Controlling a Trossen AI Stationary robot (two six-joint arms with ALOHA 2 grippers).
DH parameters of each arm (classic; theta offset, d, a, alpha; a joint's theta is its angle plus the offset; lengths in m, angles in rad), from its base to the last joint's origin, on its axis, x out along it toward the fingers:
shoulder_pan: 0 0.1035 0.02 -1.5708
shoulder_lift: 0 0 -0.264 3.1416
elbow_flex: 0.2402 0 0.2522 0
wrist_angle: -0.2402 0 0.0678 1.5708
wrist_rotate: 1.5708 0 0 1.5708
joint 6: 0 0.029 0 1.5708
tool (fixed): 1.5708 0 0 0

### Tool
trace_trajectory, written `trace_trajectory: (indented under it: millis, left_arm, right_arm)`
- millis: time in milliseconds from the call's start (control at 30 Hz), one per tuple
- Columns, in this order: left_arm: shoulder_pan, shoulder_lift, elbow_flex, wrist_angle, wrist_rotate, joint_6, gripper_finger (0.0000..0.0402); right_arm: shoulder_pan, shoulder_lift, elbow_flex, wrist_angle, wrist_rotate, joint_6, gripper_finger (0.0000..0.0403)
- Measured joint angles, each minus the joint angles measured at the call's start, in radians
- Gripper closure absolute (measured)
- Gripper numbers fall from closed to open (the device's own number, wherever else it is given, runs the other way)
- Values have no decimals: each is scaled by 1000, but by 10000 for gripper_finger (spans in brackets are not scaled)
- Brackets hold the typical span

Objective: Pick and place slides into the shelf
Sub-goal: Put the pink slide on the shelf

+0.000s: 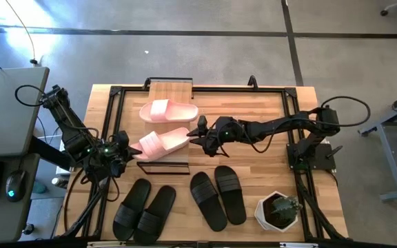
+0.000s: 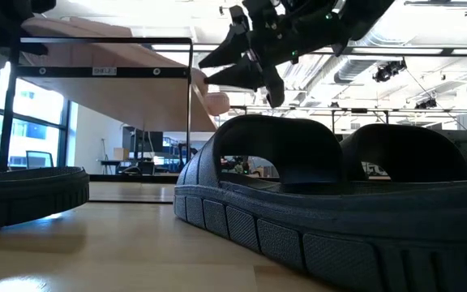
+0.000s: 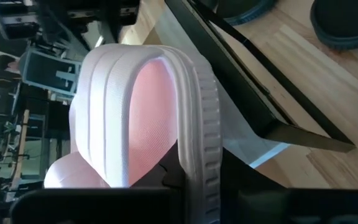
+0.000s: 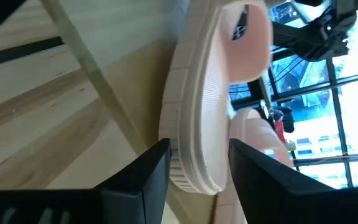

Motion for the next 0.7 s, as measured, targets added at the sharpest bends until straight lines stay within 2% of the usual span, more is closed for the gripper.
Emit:
trace_trajectory:
  millis: [133,367,567,700]
  left_arm:
    - [0,0,0,5,-18,1,362]
    - [0,0,0,7,-18,-3,383]
    - [0,0,0,12,-32,-4,359]
    - [0,0,0,30,-33,-5,373]
  right_arm:
    - [3,11,0,0,5,1,247]
    - [3,10,0,-10,1,16,247]
    - [3,11,0,-36,5,47,247]
    - [3,11,0,-10,6,29,247]
